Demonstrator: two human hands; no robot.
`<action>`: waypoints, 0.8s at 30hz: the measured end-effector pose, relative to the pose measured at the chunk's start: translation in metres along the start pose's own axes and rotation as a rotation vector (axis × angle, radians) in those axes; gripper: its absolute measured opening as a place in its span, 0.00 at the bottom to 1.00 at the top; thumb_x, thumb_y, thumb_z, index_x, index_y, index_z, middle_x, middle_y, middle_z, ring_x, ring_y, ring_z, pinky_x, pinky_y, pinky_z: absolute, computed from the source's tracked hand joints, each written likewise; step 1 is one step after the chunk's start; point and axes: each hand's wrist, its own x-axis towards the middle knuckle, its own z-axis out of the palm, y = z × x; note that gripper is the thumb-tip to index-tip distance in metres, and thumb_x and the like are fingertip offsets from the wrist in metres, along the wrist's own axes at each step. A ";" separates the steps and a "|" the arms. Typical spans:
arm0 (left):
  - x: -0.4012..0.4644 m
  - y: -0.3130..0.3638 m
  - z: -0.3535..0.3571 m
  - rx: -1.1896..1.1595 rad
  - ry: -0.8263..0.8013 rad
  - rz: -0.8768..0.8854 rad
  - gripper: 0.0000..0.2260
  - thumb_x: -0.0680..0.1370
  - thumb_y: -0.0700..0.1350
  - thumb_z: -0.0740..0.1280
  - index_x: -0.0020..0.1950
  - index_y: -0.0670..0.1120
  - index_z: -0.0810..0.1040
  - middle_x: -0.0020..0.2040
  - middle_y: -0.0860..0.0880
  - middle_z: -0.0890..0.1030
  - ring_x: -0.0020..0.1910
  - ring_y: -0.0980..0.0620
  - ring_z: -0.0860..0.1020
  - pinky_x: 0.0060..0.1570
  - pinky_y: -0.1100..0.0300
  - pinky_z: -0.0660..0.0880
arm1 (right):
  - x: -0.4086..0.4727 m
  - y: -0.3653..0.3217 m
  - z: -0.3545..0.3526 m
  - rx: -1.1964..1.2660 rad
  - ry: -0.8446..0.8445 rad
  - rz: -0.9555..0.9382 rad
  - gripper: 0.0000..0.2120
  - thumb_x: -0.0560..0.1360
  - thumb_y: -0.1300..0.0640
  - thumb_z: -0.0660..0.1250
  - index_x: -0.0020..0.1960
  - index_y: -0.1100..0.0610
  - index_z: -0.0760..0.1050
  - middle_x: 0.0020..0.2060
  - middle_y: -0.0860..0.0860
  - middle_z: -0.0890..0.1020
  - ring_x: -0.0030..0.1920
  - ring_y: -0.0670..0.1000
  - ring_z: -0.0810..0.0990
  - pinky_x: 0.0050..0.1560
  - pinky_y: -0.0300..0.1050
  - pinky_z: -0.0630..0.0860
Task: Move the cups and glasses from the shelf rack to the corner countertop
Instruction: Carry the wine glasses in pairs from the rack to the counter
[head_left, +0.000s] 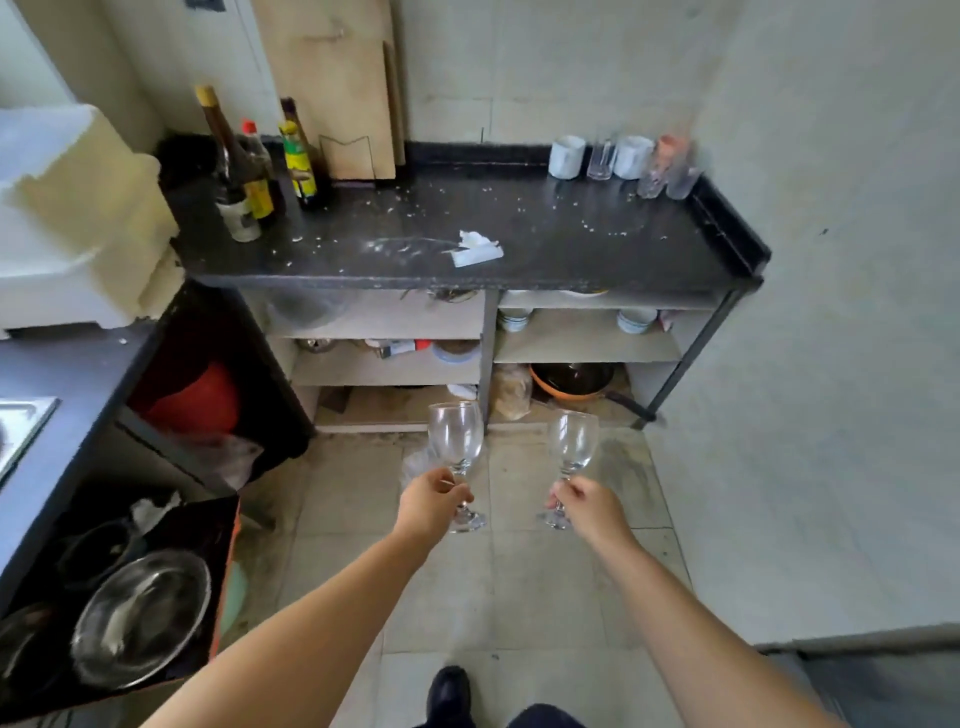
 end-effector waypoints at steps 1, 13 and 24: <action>0.014 0.012 0.004 0.005 -0.016 0.000 0.06 0.76 0.36 0.65 0.39 0.42 0.77 0.39 0.47 0.82 0.29 0.56 0.76 0.36 0.62 0.74 | 0.013 -0.005 -0.006 0.022 0.018 0.017 0.13 0.77 0.59 0.60 0.34 0.53 0.75 0.42 0.53 0.84 0.38 0.51 0.77 0.38 0.41 0.70; 0.174 0.146 0.100 0.089 -0.153 0.068 0.06 0.76 0.37 0.65 0.40 0.43 0.77 0.34 0.52 0.80 0.30 0.56 0.74 0.33 0.66 0.73 | 0.187 -0.039 -0.112 0.057 0.082 0.018 0.11 0.79 0.58 0.60 0.43 0.58 0.79 0.35 0.47 0.79 0.35 0.46 0.75 0.38 0.41 0.70; 0.343 0.317 0.183 0.019 -0.087 0.118 0.11 0.75 0.39 0.66 0.33 0.49 0.76 0.34 0.51 0.79 0.32 0.52 0.74 0.42 0.57 0.74 | 0.402 -0.098 -0.252 -0.041 0.077 -0.021 0.11 0.77 0.58 0.60 0.43 0.58 0.80 0.36 0.47 0.80 0.36 0.45 0.75 0.31 0.30 0.68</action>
